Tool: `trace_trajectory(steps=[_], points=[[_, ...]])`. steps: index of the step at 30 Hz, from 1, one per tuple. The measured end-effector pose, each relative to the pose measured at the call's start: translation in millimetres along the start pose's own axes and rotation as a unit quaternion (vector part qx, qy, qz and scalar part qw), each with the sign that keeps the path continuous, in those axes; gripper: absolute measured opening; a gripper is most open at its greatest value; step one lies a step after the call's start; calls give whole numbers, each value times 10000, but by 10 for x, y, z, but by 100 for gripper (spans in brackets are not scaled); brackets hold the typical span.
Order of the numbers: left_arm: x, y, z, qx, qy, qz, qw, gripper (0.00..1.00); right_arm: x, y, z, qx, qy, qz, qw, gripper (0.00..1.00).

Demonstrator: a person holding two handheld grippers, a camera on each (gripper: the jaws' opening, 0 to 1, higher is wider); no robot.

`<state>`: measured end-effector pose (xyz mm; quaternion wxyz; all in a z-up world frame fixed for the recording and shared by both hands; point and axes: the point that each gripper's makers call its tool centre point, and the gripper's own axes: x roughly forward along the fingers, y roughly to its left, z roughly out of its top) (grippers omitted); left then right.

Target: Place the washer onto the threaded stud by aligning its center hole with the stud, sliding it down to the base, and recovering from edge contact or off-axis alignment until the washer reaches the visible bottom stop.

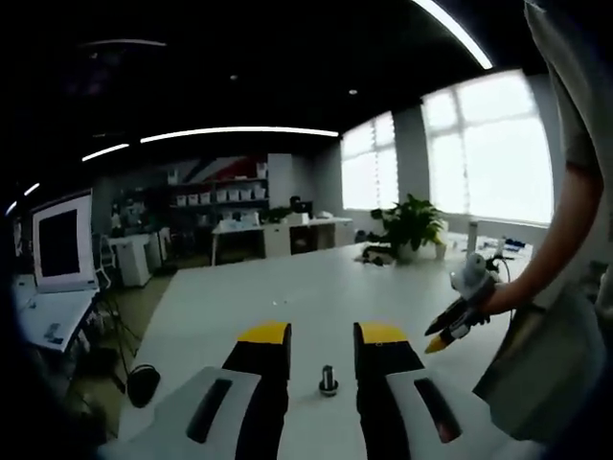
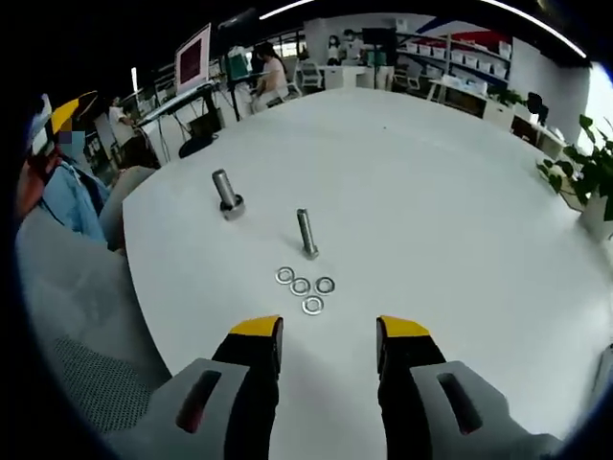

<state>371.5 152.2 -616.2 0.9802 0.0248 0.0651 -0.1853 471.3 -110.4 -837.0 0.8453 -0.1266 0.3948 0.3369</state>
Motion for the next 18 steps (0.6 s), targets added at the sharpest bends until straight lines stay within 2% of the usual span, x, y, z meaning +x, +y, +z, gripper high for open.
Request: trace_trajectory(steps=[2,10,13,15,18], points=[[5,6,-16,-13,31,4,10000,24,29,10,-53,-61,156,39,9999,39],[18,8,-64,12,161,26,9999,24,144,25,-43,-181,281,206,9992,35],[20,5,-76,29,183,14,9998,23,201,84,-49,-426,395,308,9978,33],[23,3,-84,46,215,16,9998,23,249,91,-109,-673,613,358,9952,32],[24,15,-91,60,231,42,9997,23,296,119,-98,-826,677,406,9934,31]])
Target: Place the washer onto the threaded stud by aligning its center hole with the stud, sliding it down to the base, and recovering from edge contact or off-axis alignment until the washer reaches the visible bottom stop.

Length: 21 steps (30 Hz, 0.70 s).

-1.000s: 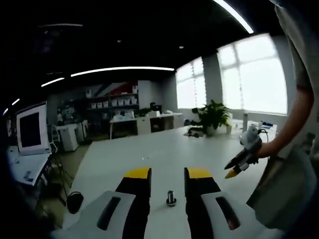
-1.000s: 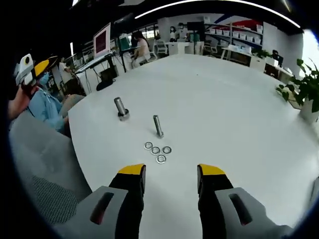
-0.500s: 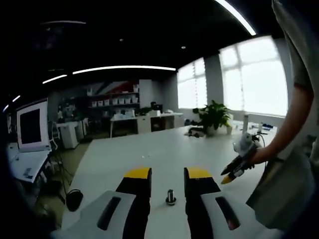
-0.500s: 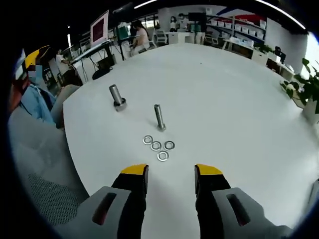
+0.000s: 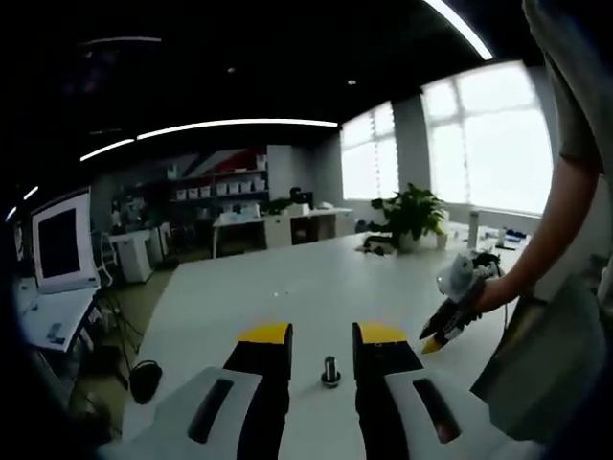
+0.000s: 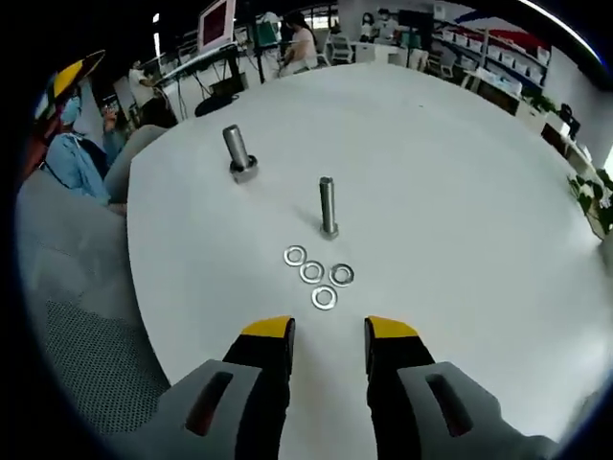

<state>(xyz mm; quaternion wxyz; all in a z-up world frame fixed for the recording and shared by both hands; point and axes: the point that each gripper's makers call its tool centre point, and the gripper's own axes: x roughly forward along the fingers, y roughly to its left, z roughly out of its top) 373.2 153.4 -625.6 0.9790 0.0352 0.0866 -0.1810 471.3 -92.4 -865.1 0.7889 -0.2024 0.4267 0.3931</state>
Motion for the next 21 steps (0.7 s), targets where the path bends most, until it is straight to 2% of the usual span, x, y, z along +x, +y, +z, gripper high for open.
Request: trace_trajectory(steps=[10,12,17,21], points=[[13,-10,-46,40,108,3,9999,23,134,39,15,-387,368,185,9984,26],[12,-7,-50,36,113,3,9999,23,140,40,43,-560,384,160,9976,25],[15,1,-67,8,145,10,9999,23,177,37,95,-616,450,206,9969,24],[20,2,-83,9,180,0,9998,23,184,102,102,-1013,624,368,9922,20]])
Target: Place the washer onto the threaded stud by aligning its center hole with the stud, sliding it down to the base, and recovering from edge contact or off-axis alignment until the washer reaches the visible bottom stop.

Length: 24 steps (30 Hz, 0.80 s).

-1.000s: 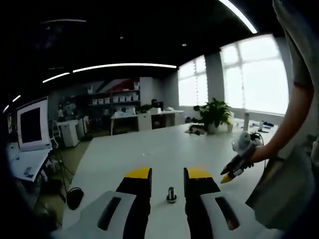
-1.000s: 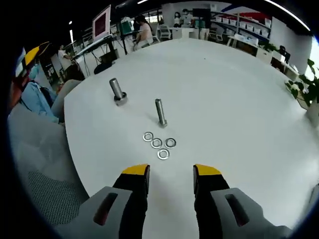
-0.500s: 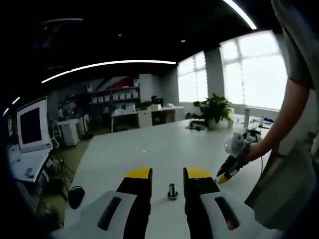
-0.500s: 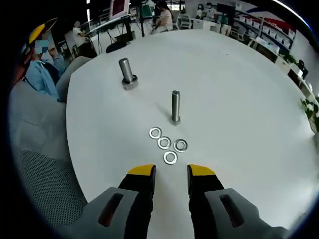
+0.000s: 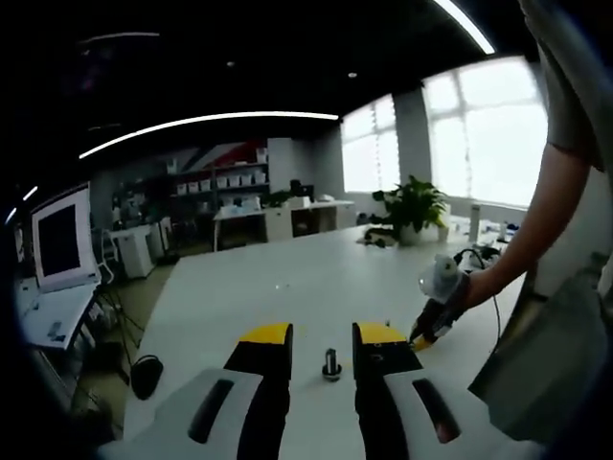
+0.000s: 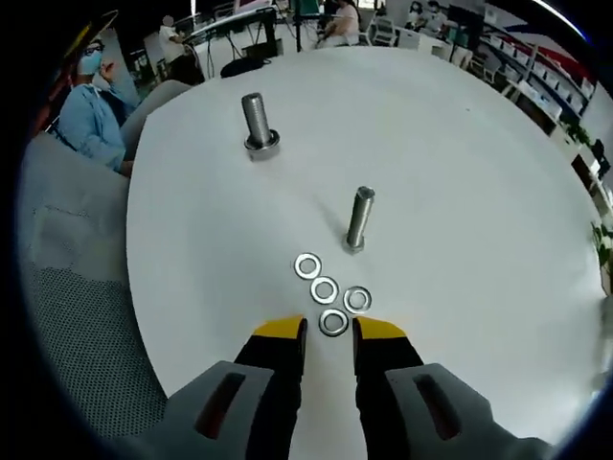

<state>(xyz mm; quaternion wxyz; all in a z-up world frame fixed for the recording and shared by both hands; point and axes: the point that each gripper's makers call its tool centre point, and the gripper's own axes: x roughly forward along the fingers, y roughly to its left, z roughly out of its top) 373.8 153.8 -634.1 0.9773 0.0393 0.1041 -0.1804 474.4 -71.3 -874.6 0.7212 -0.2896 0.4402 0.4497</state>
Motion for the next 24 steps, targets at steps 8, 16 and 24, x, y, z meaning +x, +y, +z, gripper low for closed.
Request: trace_trajectory(steps=[8,16,24], points=[[4,-7,-26,-22,52,-33,10000,22,7,-1,-8,-253,306,189,9990,19],[7,-18,-35,-20,72,-68,9999,22,18,5,-7,-429,619,257,9968,19],[13,-24,-47,-19,96,-89,9999,21,9,-3,-20,-629,702,278,9952,16]])
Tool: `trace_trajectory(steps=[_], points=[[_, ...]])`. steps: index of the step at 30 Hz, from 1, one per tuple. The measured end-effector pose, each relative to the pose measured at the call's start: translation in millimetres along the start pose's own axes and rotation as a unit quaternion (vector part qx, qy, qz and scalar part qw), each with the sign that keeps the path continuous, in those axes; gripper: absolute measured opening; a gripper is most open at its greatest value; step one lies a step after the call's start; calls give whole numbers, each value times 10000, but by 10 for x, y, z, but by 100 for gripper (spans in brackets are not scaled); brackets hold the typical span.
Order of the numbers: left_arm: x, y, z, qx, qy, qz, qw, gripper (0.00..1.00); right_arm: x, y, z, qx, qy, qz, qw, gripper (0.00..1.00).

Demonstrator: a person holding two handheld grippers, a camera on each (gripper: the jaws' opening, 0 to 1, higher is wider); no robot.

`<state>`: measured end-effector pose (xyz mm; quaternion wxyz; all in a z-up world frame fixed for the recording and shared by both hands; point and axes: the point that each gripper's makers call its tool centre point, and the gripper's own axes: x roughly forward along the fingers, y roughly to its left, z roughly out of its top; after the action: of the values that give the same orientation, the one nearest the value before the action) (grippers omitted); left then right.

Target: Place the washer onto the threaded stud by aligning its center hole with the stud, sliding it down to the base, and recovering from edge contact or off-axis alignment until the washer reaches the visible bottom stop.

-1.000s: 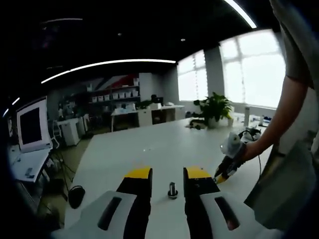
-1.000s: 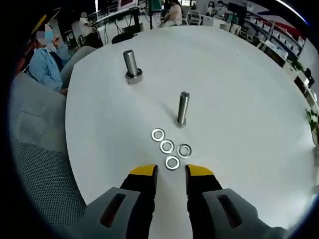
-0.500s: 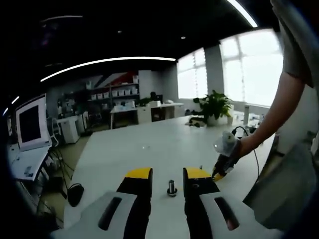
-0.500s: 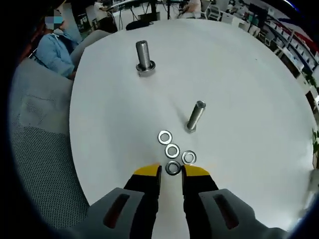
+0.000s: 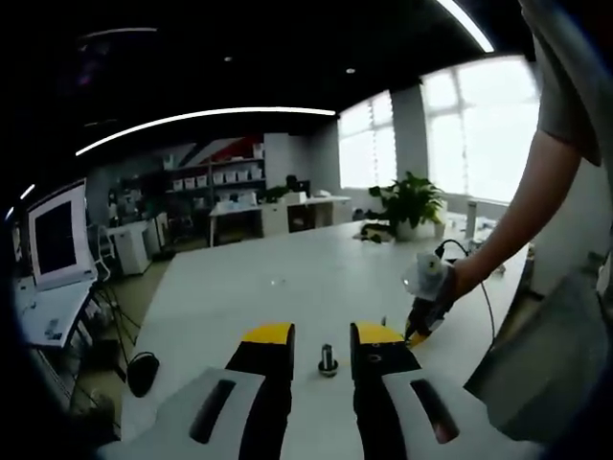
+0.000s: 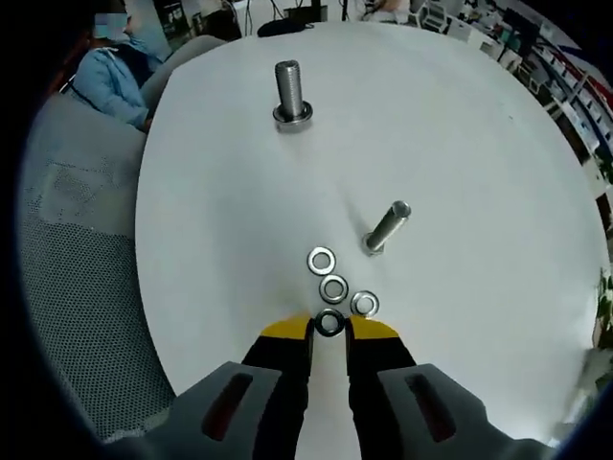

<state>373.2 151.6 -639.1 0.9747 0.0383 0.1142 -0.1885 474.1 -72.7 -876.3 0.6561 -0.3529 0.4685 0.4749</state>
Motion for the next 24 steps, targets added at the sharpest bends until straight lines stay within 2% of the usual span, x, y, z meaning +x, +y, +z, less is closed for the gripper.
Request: trace_trajectory(steps=[10,24], points=[[7,-19,-10,13,25,-31,10000,20,23,-9,-12,-72,139,-2,9999,15],[-5,-6,7,12,-27,5,10000,20,34,-3,-13,83,204,-104,9997,14]])
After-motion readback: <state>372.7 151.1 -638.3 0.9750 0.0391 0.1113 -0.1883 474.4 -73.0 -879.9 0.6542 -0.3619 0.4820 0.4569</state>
